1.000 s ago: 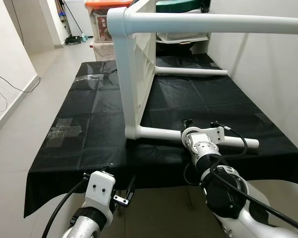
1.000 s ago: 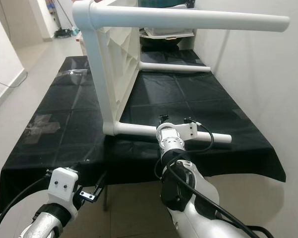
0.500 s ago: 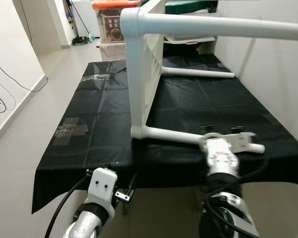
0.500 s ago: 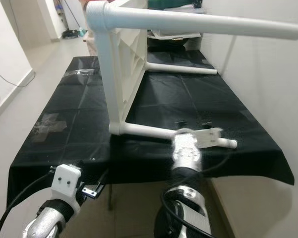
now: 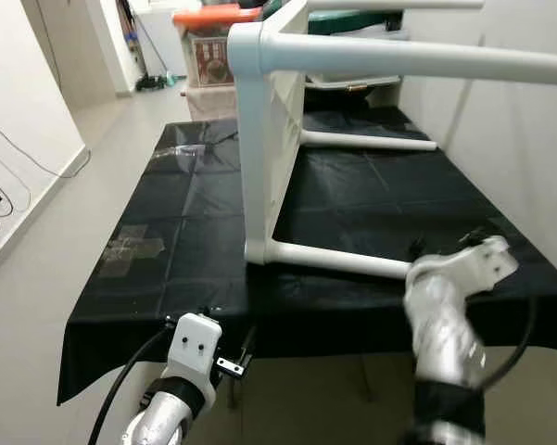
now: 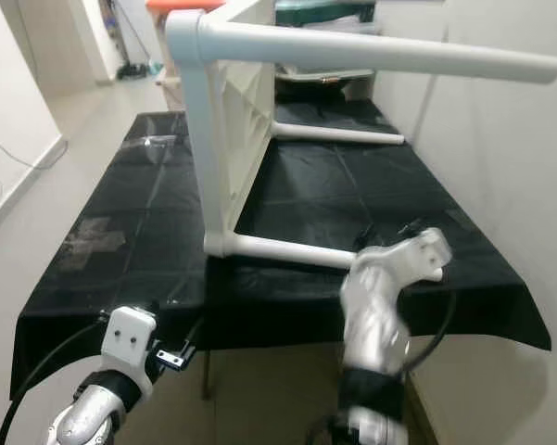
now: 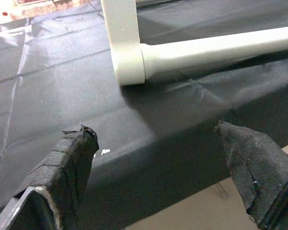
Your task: Building children table
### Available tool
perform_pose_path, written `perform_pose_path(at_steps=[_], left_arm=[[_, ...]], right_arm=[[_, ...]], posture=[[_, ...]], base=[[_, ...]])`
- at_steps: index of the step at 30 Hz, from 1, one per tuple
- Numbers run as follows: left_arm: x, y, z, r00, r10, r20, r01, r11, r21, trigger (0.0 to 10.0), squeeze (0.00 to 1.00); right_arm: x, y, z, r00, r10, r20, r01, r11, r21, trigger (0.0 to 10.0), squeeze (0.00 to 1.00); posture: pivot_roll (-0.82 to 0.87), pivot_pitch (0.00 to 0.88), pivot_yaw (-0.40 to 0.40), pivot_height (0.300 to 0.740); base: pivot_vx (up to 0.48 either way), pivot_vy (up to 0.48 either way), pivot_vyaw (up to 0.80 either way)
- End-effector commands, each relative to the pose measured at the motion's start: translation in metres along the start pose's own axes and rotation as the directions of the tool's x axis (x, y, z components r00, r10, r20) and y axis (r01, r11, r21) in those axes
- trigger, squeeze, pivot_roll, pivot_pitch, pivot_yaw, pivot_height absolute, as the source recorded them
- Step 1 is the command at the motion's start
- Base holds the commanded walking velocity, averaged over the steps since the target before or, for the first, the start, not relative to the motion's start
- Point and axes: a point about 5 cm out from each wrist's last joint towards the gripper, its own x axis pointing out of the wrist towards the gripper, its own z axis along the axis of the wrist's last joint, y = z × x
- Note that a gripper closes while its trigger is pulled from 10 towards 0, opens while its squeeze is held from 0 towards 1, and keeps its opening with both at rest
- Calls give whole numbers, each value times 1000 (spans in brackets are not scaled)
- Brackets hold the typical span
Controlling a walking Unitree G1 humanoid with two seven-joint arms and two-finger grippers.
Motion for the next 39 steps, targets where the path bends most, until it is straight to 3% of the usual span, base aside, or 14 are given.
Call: perform_pose_path(at_steps=[1, 2, 4, 6, 9, 10, 11, 19, 24, 25, 28, 32, 37, 39], left_arm=[[1, 3, -3, 1000, 23, 0, -23, 1000, 4, 10000, 0], [1, 3, -3, 1000, 23, 0, -23, 1000, 4, 10000, 0], [3, 4, -3, 999, 33, 4, -33, 999, 10, 10000, 0], [4, 4, -3, 999, 35, 5, -36, 999, 12, 10000, 0], [8, 8, -4, 997, 72, 4, -72, 997, -23, 10000, 0], [8, 8, -4, 997, 72, 4, -72, 997, -23, 10000, 0], [10, 9, -5, 997, 80, 4, -80, 996, -42, 10000, 0], [11, 8, -6, 997, 80, 9, -79, 995, -67, 10000, 0], [12, 9, -6, 996, 86, 10, -85, 992, -89, 10000, 0], [12, 14, -8, 992, 126, 5, -124, 983, -136, 10000, 0], [12, 19, -7, 988, 153, 8, -151, 977, -151, 10000, 0], [19, 32, 4, 980, 189, 60, -182, 976, -116, 10000, 0], [21, 35, 8, 978, 194, 74, -185, 976, -111, 10000, 0], [29, 45, 21, 971, 207, 123, -197, 976, -94, 10000, 0]], right_arm=[[-11, 25, 21, 967, 183, 176, -156, 975, -155, 10000, 0], [-11, 25, 21, 967, 183, 176, -156, 975, -155, 10000, 0], [-18, 30, 18, 935, 282, 217, -214, 933, -291, 10000, 0], [-20, 31, 16, 924, 312, 220, -231, 916, -328, 10000, 0], [-33, 33, -1, 865, 457, 210, -302, 805, -510, 10000, 0], [-33, 33, -1, 865, 457, 210, -302, 805, -510, 10000, 0], [-40, 32, -9, 839, 511, 186, -332, 752, -569, 10000, 0], [-45, 26, -19, 827, 544, 140, -354, 697, -623, 10000, 0], [-45, 26, -20, 823, 551, 136, -355, 687, -635, 10000, 0], [-45, 27, -20, 813, 566, 136, -362, 675, -643, 10000, 0], [-45, 30, -20, 806, 576, 134, -369, 667, -648, 10000, 0], [-46, 35, -16, 798, 579, 166, -328, 649, -686, 10000, 0], [-47, 36, -14, 795, 580, 178, -310, 640, -703, 10000, 0], [-55, 46, -5, 721, 655, 228, -255, 556, -791, 10000, 0]], posture=[[109, 0, 14, 740], [109, 0, 14, 740], [106, 0, 9, 740], [106, 0, 9, 740], [96, 0, 3, 740], [96, 0, 3, 740], [93, 0, -2, 740], [85, 0, -8, 740], [85, 0, -10, 740], [86, 0, -12, 740], [82, 0, -10, 740], [79, 0, -10, 740], [79, 0, -10, 740], [75, 0, -4, 740]], base=[[0, 0, 0], [0, 0, 0], [0, 0, 0], [0, 0, 0], [195, -321, 0], [292, -360, 0], [330, -345, 0], [356, -318, 0], [394, -175, 0], [0, 0, 0], [0, 0, 0], [0, 0, 0], [0, 0, 0], [0, 0, 0]])
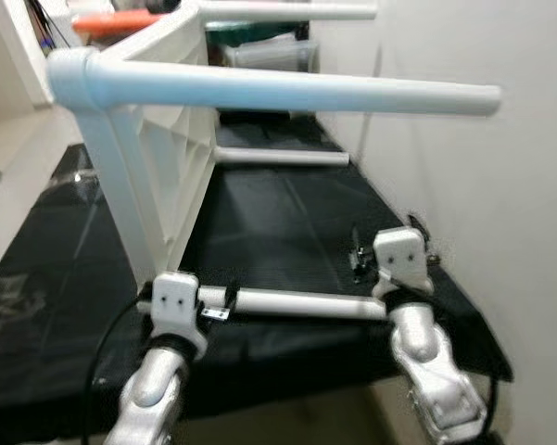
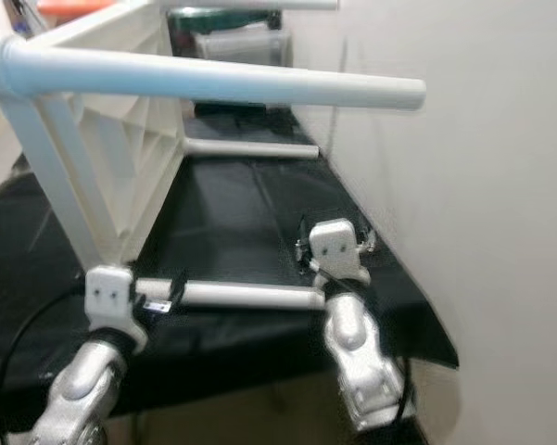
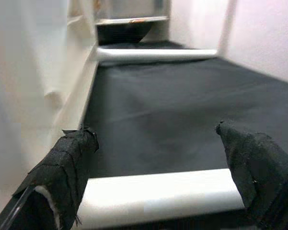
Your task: Building children table
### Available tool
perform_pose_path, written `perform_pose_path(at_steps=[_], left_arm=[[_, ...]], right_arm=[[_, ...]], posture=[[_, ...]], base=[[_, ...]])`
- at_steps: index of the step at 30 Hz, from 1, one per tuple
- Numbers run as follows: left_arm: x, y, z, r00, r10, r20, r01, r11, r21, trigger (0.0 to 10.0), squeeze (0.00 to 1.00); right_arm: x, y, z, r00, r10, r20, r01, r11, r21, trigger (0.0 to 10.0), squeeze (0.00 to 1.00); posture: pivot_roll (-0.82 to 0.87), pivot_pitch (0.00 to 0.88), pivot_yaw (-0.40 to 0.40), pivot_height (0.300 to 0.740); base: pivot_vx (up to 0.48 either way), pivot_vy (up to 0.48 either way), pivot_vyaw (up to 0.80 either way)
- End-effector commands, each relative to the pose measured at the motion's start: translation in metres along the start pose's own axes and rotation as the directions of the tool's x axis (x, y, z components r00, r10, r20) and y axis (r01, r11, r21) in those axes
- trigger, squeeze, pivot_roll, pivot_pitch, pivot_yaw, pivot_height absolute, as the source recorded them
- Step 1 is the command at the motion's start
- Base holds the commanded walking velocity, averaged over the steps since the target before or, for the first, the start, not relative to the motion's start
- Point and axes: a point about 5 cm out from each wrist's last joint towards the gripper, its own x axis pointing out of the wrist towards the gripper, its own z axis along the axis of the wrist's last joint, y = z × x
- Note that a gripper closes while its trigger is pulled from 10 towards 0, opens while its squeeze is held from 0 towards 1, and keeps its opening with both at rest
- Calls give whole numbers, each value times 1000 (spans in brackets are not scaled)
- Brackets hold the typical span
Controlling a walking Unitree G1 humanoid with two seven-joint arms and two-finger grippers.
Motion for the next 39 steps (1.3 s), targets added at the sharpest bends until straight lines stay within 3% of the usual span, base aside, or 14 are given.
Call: perform_pose_path(at_steps=[1, 2, 3, 6, 7, 8, 14, 15, 17, 25, 34, 39], left_arm=[[9, 11, 12, 999, 25, 42, -26, 1000, 16, 10000, 0], [9, 11, 12, 999, 25, 42, -26, 1000, 16, 10000, 0], [16, 13, 19, 997, 22, 67, -24, 999, 27, 10000, 0], [26, 15, 28, 994, 14, 104, -18, 999, 33, 10000, 0], [26, 15, 28, 994, 14, 104, -18, 999, 33, 10000, 0], [29, 17, 30, 993, 13, 118, -17, 999, 29, 10000, 0], [44, 21, 33, 991, 9, 136, -7, 1000, -12, 10000, 0], [51, 20, 33, 990, -3, 138, 9, 999, -42, 10000, 0], [51, 20, 33, 990, -3, 138, 9, 999, -42, 10000, 0], [65, -15, 35, 975, -164, 150, 173, 984, -46, 10000, 0], [76, -11, 33, 977, -159, 145, 167, 985, -39, 10000, 0], [88, -2, 40, 976, -149, 158, 156, 987, -31, 10000, 0]], right_arm=[[2, -1, 19, 994, -28, 110, 40, 993, -113, 10000, 0], [2, -1, 19, 994, -28, 110, 40, 993, -113, 10000, 0], [3, -9, 28, 980, -83, 179, 121, 969, -213, 10000, 0], [2, -19, 44, 945, -138, 296, 244, 901, -358, 10000, 0], [2, -19, 44, 945, -138, 296, 244, 901, -358, 10000, 0], [1, -21, 49, 928, -162, 336, 291, 877, -382, 10000, 0], [3, -23, 63, 883, -186, 432, 374, 833, -407, 10000, 0], [6, -22, 68, 867, -184, 463, 401, 809, -429, 10000, 0], [6, -22, 68, 867, -184, 463, 401, 809, -429, 10000, 0], [23, -22, 79, 829, -198, 523, 473, 746, -468, 10000, 0], [34, -22, 84, 812, -188, 553, 498, 719, -486, 10000, 0], [49, -25, 90, 796, -179, 579, 531, 665, -525, 10000, 0]], posture=[[79, 0, -9, 740], [79, 0, -9, 740], [79, 0, -5, 740], [76, 0, -4, 740], [76, 0, -4, 740], [75, 0, -2, 740], [60, 0, 0, 740], [60, 0, -3, 740], [60, 0, -3, 740], [58, 0, -3, 740], [59, 0, -3, 740], [53, 0, 3, 740]], base=[[0, 0, 0], [0, 0, 0], [0, 0, 0], [0, 0, 0], [0, 0, 0], [0, 0, 0], [0, 0, 0], [0, 0, 0], [0, 0, 0], [0, 0, 0], [0, 0, 0], [0, 0, 0]])
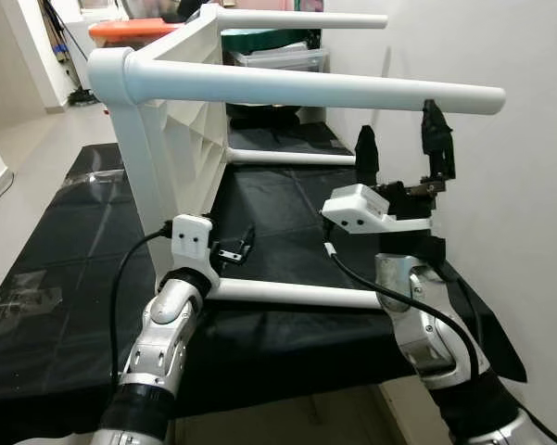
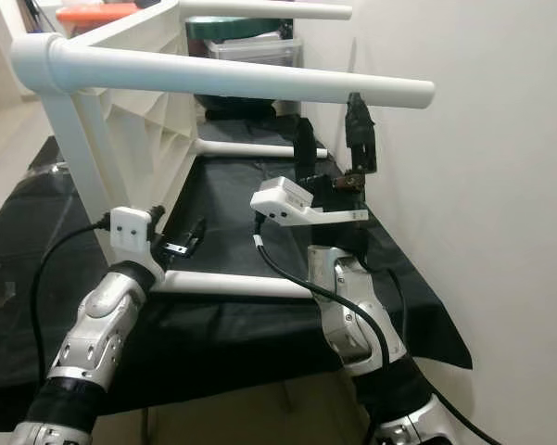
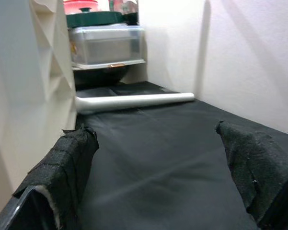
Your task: Building children table
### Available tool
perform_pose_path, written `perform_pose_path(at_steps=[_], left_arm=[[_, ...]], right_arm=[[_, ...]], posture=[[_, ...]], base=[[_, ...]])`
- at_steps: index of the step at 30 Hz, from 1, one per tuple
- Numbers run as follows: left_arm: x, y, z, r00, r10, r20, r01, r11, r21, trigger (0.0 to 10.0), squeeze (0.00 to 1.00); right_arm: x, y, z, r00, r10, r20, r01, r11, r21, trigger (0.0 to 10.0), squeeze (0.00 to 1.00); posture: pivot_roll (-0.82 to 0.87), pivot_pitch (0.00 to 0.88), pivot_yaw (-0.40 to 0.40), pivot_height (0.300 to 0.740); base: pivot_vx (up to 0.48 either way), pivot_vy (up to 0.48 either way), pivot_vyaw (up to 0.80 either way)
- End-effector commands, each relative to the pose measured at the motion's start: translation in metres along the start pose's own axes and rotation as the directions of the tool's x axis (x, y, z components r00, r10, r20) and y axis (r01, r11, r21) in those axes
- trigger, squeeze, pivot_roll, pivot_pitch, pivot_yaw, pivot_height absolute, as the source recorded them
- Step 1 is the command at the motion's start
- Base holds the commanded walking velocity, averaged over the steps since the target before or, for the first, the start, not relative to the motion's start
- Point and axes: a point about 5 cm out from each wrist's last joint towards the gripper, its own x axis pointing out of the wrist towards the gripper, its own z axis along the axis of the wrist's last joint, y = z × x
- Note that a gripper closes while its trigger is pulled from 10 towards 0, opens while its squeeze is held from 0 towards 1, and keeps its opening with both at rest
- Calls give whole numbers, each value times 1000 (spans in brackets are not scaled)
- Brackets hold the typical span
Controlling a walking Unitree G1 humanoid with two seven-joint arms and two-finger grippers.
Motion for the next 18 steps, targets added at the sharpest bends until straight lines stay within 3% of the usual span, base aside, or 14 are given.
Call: perform_pose_path(at_steps=[1, 7, 18], left_arm=[[1, 6, -1, 1000, 9, 0, -9, 1000, -5, 10000, 0], [7, 10, -3, 1000, 7, -4, -7, 999, -45, 10000, 0], [19, 8, -12, 999, -22, -37, 19, 997, -73, 10000, 0]], right_arm=[[5, 0, -1, 1000, -12, 8, 13, 999, -35, 10000, 0], [28, -7, -2, 996, -84, 31, 87, 991, -101, 10000, 0], [45, -6, 4, 989, -113, 90, 123, 986, -116, 10000, 0]], posture=[[51, 0, 3, 740], [38, 0, 0, 740], [22, 0, 0, 740]], base=[[0, 0, 0], [0, 0, 0], [0, 0, 0]])
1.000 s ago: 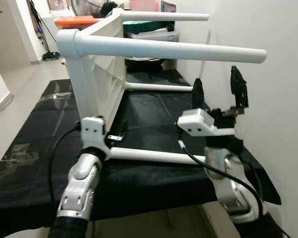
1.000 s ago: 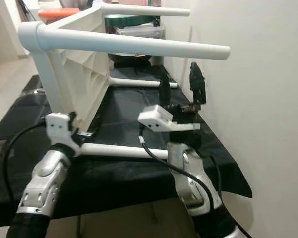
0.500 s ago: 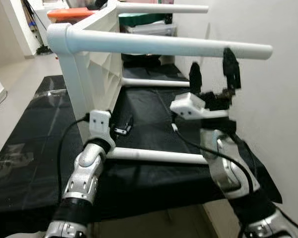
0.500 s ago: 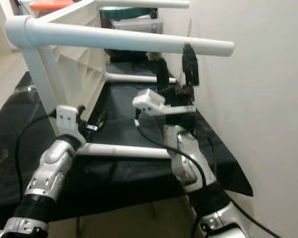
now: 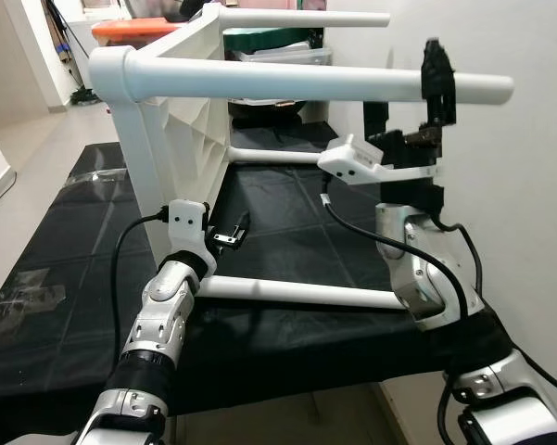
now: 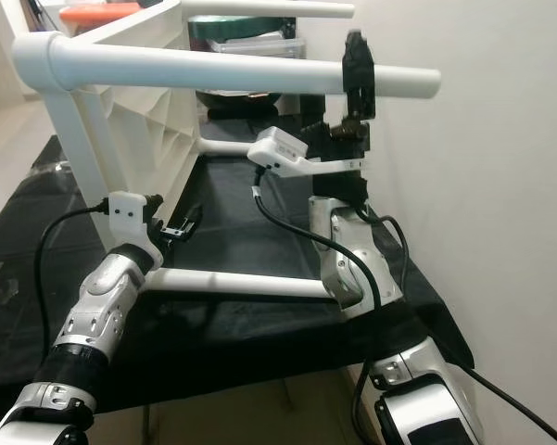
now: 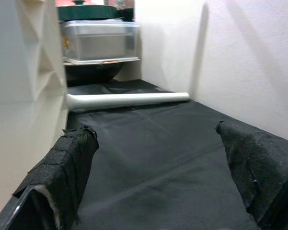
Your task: Building children table
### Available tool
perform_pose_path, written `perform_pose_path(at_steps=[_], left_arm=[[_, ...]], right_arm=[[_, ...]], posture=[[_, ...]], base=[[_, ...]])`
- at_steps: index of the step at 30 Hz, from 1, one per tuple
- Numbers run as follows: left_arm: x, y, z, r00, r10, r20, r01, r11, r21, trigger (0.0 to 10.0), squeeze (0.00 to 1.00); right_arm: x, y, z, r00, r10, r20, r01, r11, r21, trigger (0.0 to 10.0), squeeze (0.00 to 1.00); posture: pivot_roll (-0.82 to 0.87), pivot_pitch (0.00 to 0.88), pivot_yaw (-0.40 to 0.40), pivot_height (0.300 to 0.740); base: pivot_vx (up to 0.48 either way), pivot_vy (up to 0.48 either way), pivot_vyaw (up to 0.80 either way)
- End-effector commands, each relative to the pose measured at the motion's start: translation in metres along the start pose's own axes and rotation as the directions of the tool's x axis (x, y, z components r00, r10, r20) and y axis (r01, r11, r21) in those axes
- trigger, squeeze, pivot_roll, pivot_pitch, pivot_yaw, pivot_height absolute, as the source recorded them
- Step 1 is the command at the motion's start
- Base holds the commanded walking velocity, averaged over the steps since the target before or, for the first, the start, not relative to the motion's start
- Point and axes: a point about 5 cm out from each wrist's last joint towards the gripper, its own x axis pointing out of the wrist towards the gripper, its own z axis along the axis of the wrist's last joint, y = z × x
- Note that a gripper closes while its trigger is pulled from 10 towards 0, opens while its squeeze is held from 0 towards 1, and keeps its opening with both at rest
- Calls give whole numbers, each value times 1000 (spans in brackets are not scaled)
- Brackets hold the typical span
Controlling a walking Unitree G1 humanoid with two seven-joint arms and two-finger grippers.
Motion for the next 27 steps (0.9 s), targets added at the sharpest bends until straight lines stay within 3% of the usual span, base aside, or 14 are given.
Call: perform_pose_path(at_steps=[1, 12, 13, 15, 16, 25, 27], left_arm=[[1, 4, -1, 1000, 12, -4, -12, 1000, -14, 10000, 0], [12, 9, -6, 999, 16, -49, -16, 1000, 1, 10000, 0], [14, 12, -4, 999, 26, -46, -26, 1000, 5, 10000, 0], [15, 13, -3, 998, 32, -44, -32, 999, 8, 10000, 0], [15, 15, -2, 998, 45, -42, -44, 999, 14, 10000, 0], [11, 35, -3, 990, 132, -50, -130, 991, 37, 10000, 0], [5, 53, -4, 974, 217, -61, -214, 975, 56, 10000, 0]], right_arm=[[5, -2, 4, 999, -25, 31, 25, 1000, -2, 10000, 0], [4, 2, 8, 998, 5, 57, -5, 1000, 0, 10000, 0], [4, 3, 7, 998, 17, 60, -17, 1000, -1, 2941, 0], [4, 4, 7, 998, 24, 62, -24, 1000, -4, 2941, 0], [3, 5, 7, 997, 31, 65, -31, 999, -8, 0, 0], [4, 8, 1, 996, 60, 61, -57, 997, -51, 0, 0], [8, 10, -4, 997, 58, 46, -55, 996, -69, 0, 0]], posture=[[22, 0, 0, 740], [8, 7, 9, 740], [7, 18, 13, 740], [7, 18, 13, 740], [7, 33, 17, 740], [4, 82, 19, 740], [8, 104, 18, 740]], base=[[0, 0, 0], [0, 0, 0], [0, 0, 0], [0, 0, 0], [0, 0, 0], [0, 0, 0], [0, 0, 0]])
